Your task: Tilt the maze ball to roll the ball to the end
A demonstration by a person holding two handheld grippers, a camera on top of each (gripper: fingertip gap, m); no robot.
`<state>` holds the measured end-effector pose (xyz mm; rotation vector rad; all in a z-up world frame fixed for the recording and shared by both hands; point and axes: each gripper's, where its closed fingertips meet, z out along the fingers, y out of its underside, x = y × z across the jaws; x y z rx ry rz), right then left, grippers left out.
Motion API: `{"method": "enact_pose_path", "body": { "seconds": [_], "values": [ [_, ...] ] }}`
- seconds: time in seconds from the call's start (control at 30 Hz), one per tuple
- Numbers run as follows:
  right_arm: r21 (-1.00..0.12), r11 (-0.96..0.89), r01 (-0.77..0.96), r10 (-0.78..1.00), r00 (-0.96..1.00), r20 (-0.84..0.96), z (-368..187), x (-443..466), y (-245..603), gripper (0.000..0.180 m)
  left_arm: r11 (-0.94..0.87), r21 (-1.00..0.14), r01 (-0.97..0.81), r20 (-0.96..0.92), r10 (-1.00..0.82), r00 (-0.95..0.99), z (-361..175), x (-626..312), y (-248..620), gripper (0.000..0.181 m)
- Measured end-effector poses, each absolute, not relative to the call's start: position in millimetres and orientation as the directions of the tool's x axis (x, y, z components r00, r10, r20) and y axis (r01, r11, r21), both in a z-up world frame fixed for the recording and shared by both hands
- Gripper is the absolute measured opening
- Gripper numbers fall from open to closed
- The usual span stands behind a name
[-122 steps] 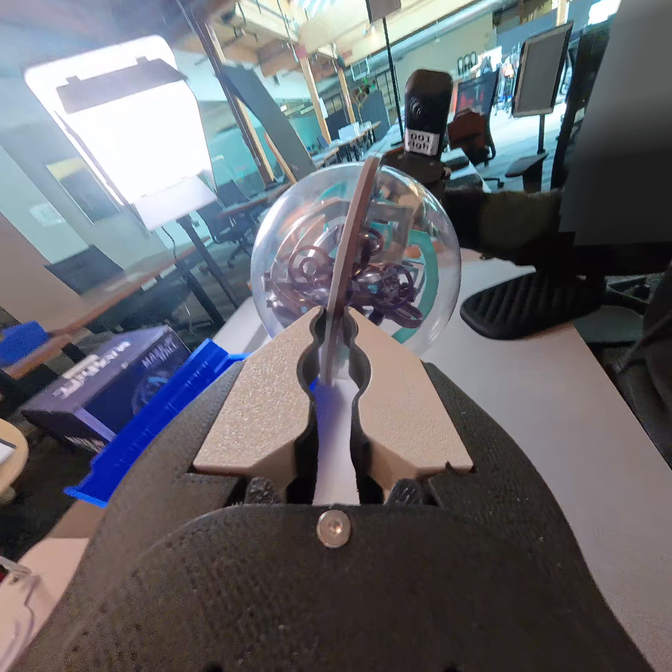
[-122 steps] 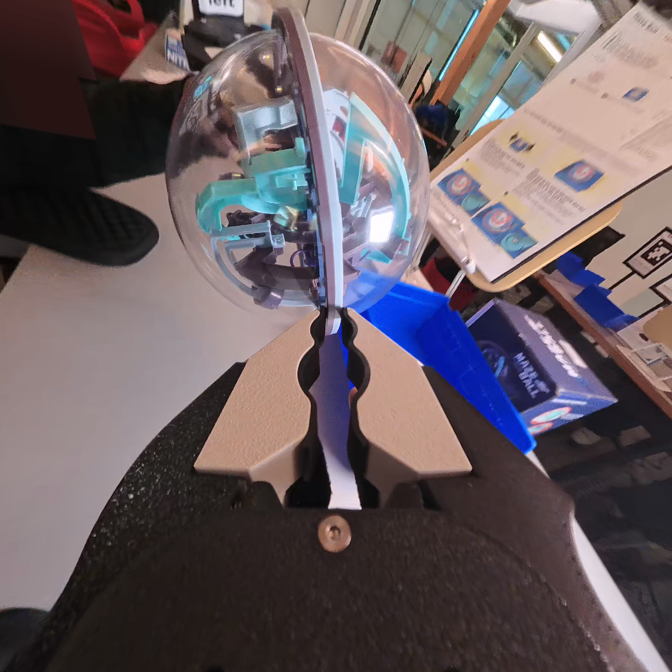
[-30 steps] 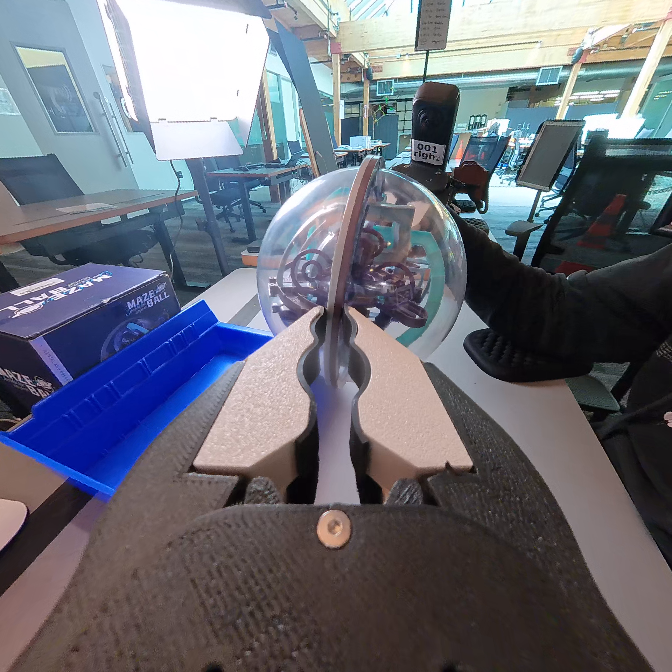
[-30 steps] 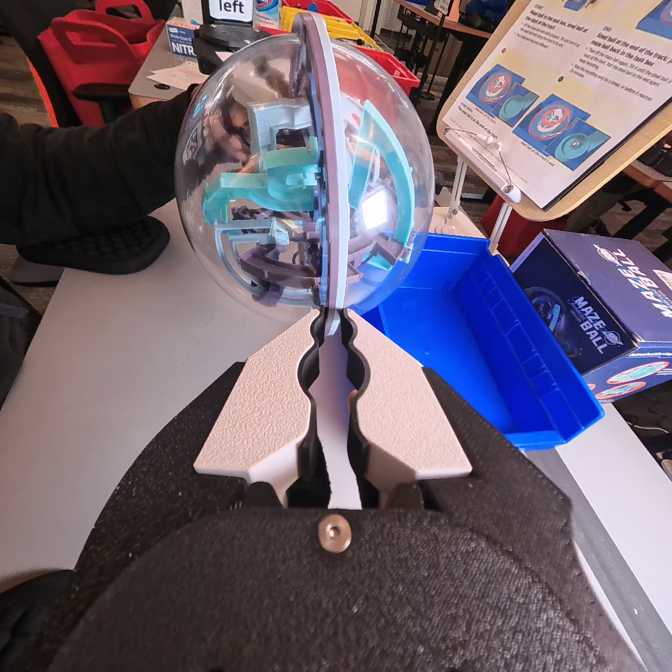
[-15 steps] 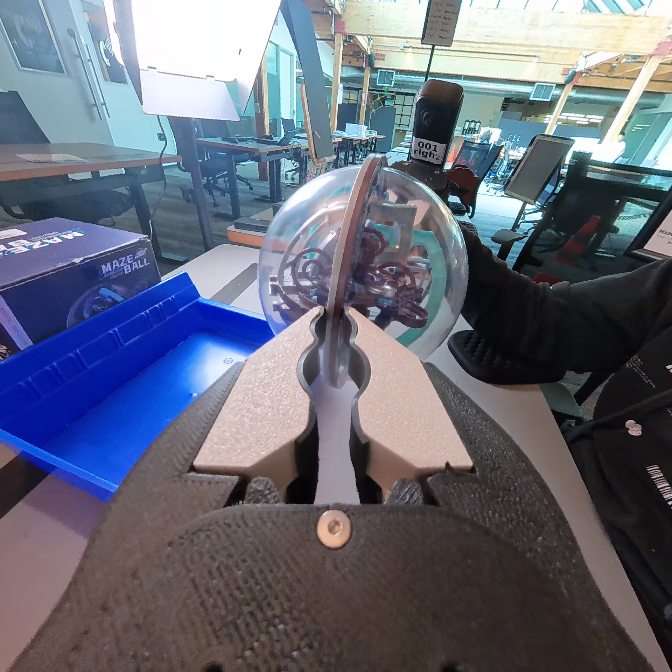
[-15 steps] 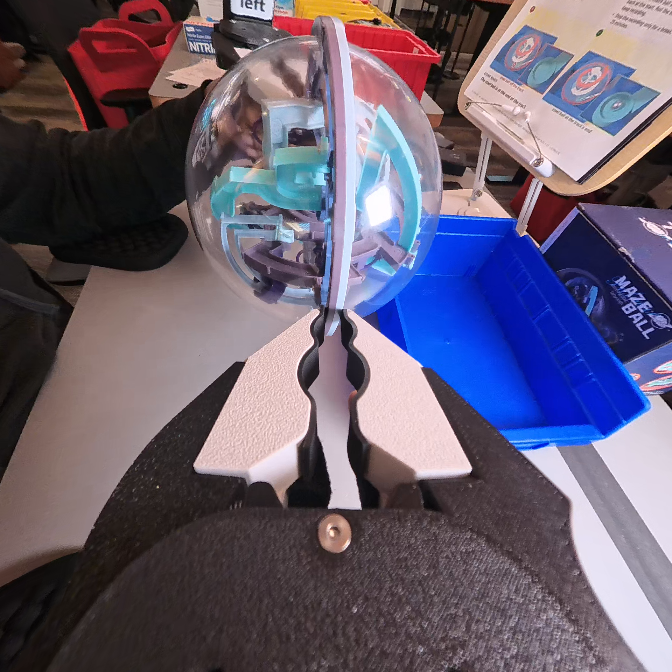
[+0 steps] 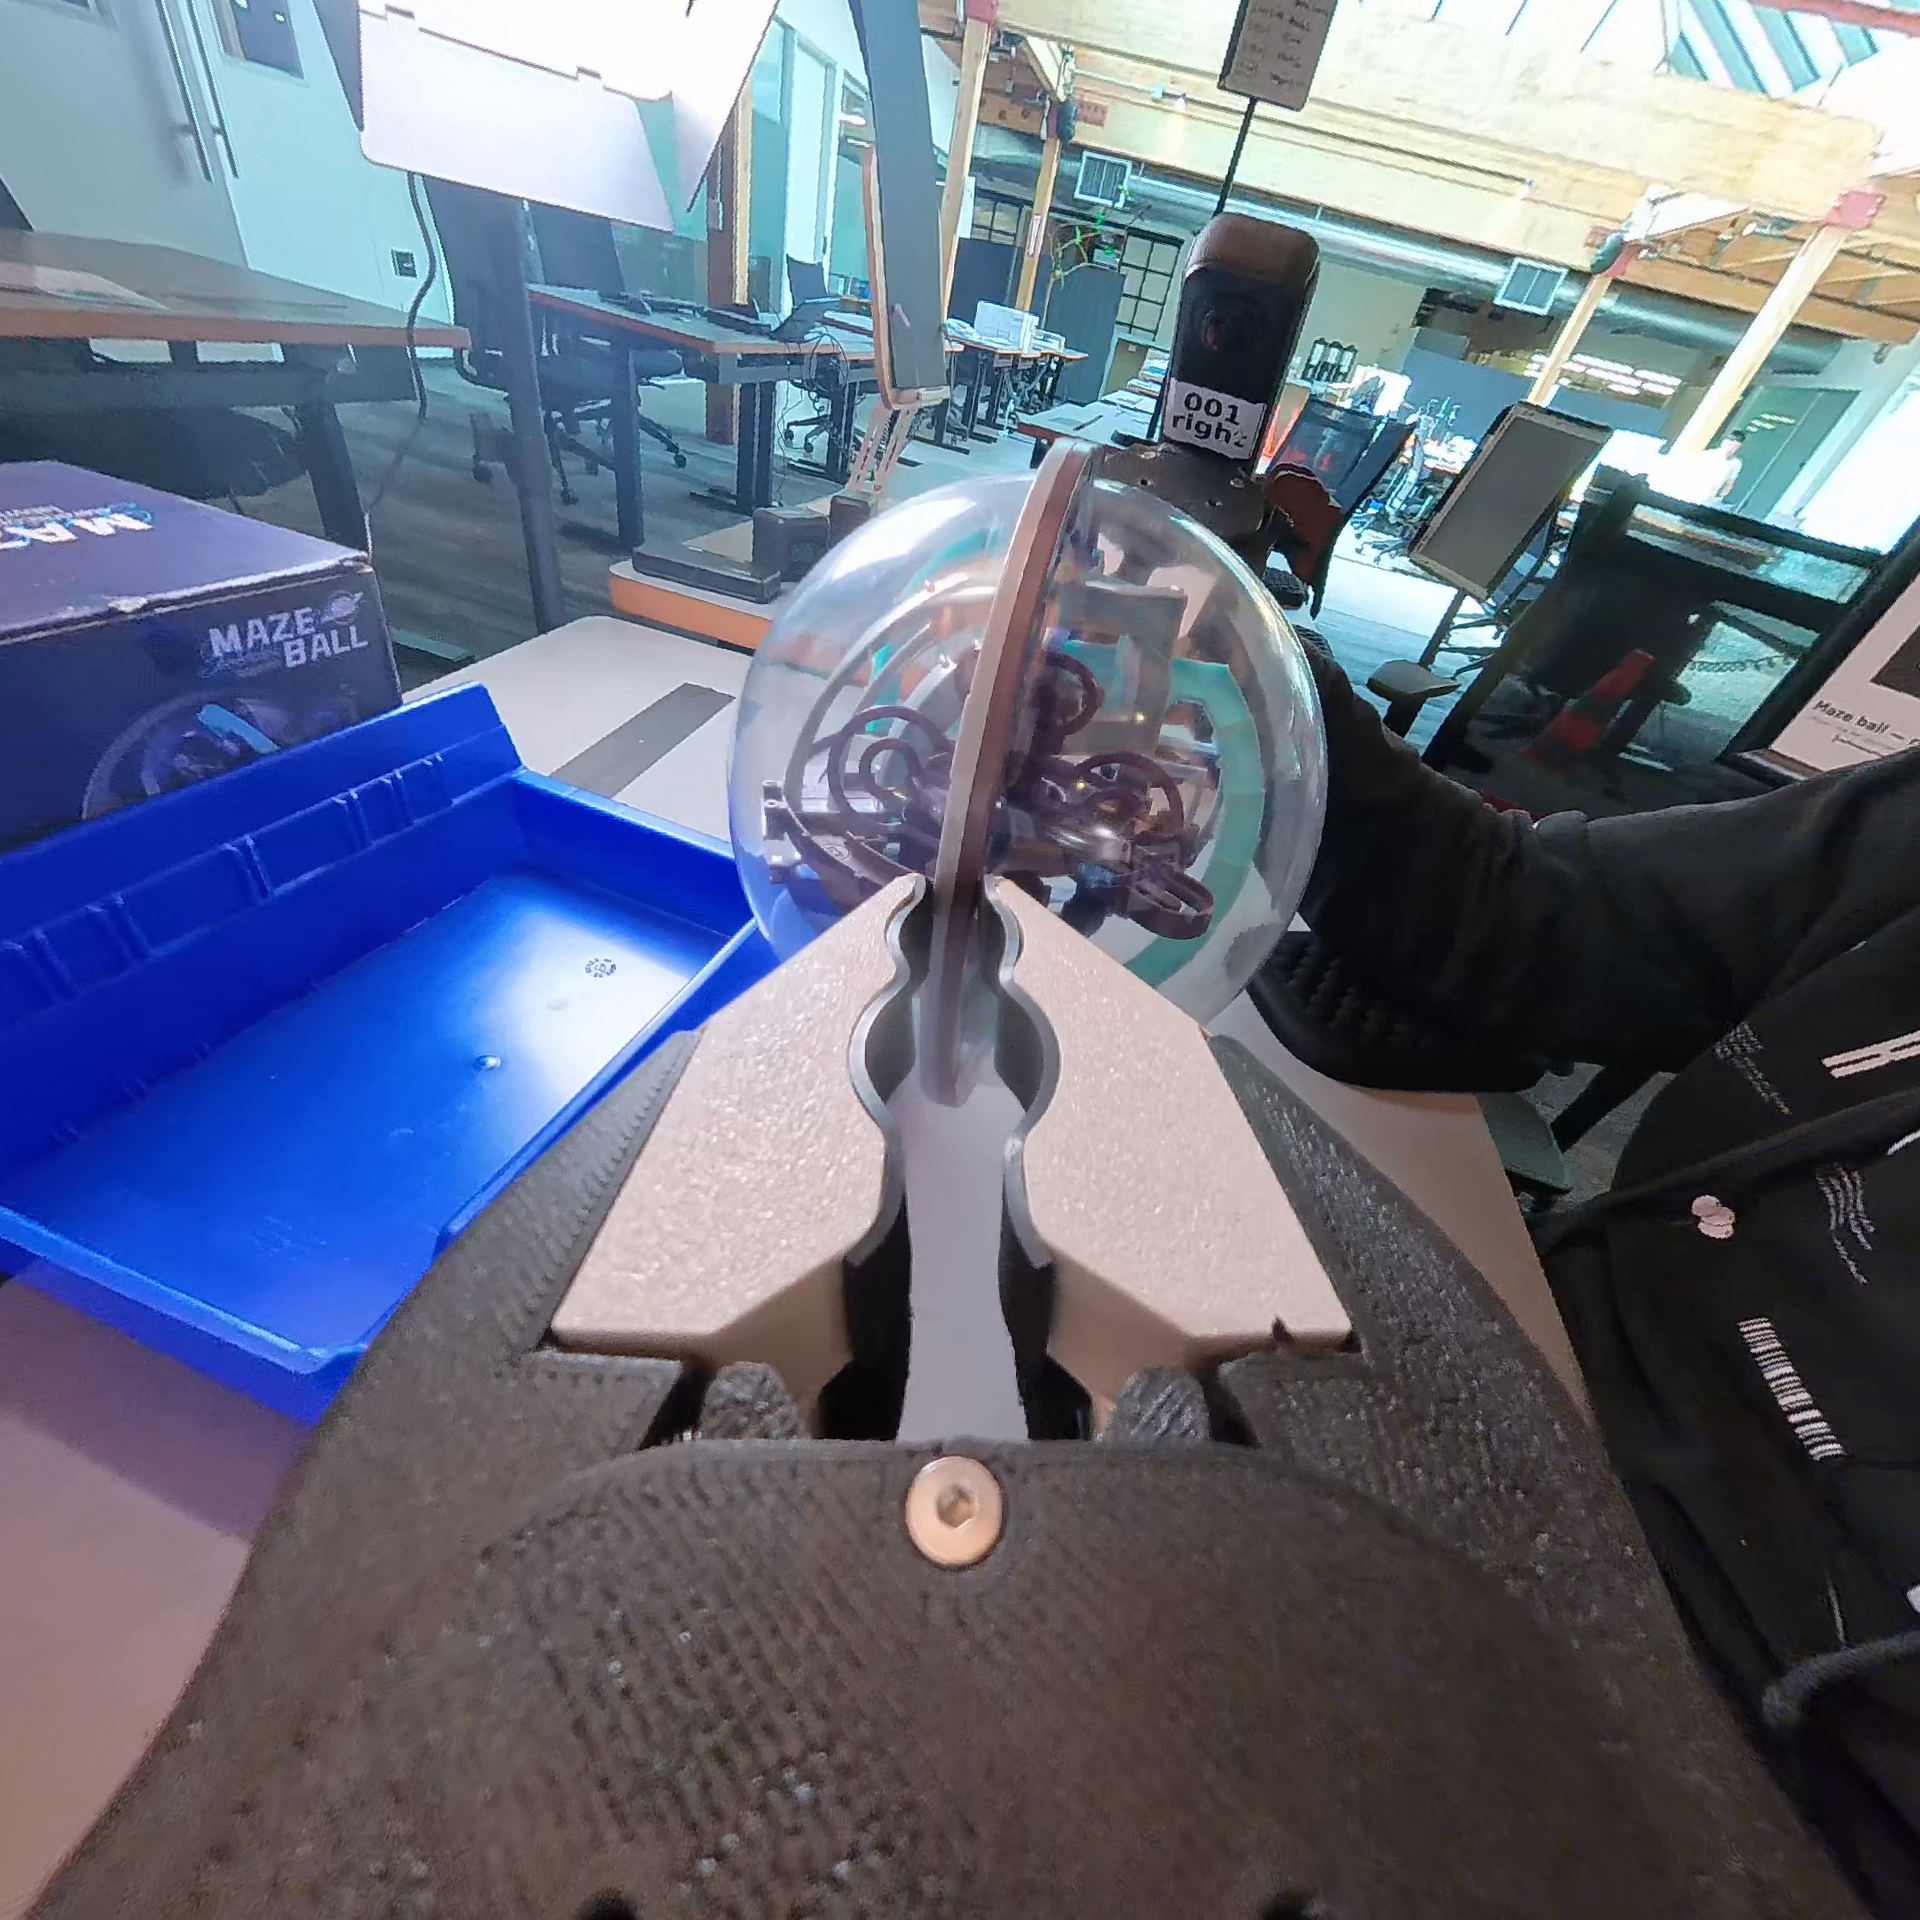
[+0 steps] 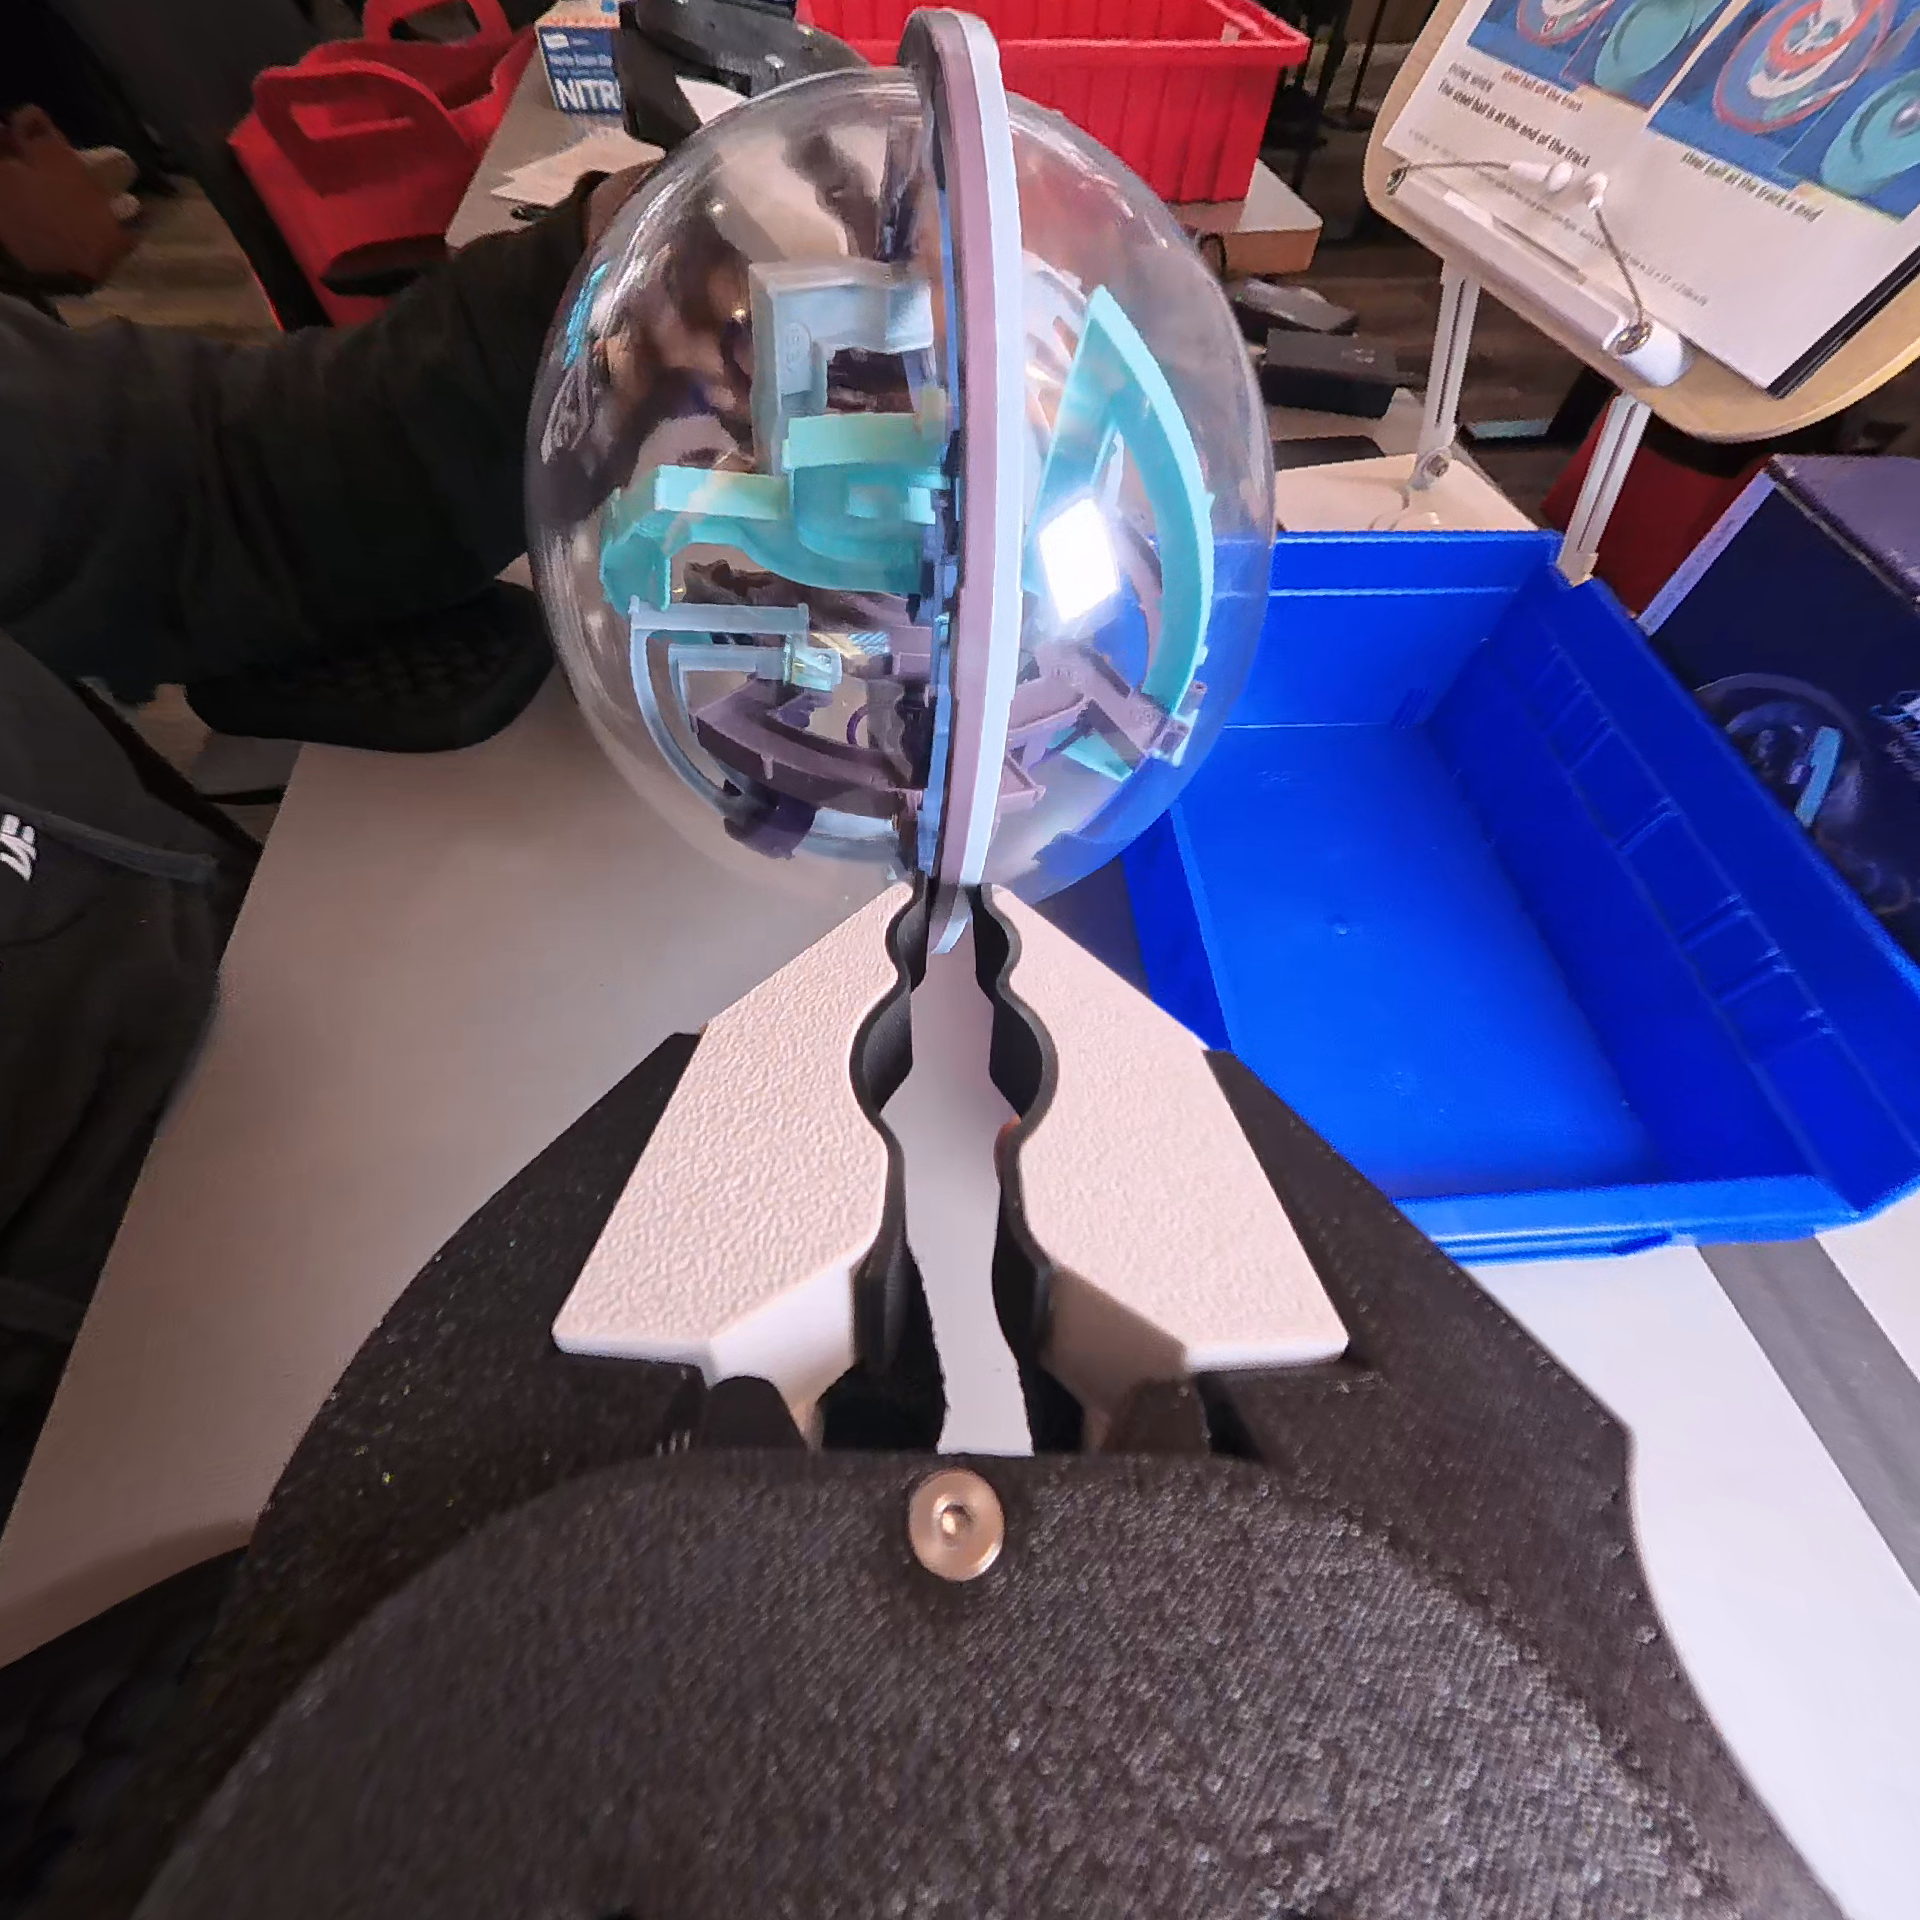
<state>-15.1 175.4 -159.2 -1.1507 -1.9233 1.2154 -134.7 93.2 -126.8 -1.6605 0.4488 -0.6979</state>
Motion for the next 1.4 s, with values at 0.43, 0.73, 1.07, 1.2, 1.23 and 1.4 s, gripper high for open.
{"method": "enact_pose_path", "body": {
  "seconds": [0.43,0.73,1.07,1.2,1.23,1.4],
  "values": [
    [-0.876,0.191,0.443,0.864,-0.499,-0.064,-186.1,-11.5,164.0,0.006,-0.328,-0.929,0.172,0.344,-0.591,0.730,-166.3,-132.8,81.1,0.007],
    [-0.888,0.141,0.437,0.847,-0.518,-0.120,-194.8,-2.5,153.4,0.006,-0.355,-0.918,0.176,0.366,-0.593,0.717,-179.2,-122.4,68.9,0.007],
    [-0.928,0.152,0.340,0.850,-0.525,-0.053,-182.7,-2.7,150.2,0.006,-0.236,-0.967,0.097,0.230,-0.640,0.733,-163.5,-120.2,63.7,0.007],
    [-0.939,0.233,0.253,0.859,-0.506,0.076,-168.7,-4.6,152.2,0.006,-0.125,-0.992,-0.030,0.059,-0.647,0.760,-143.3,-119.1,62.4,0.007],
    [-0.938,0.245,0.243,0.861,-0.500,0.095,-165.6,-4.8,152.8,0.006,-0.103,-0.994,-0.035,0.041,-0.652,0.757,-139.4,-118.4,62.0,0.007],
    [-0.939,0.282,0.198,0.868,-0.468,0.163,-147.6,-5.5,158.2,0.006,-0.014,-0.997,-0.076,-0.050,-0.639,0.767,-129.4,-117.2,62.3,0.007]
  ]
}}
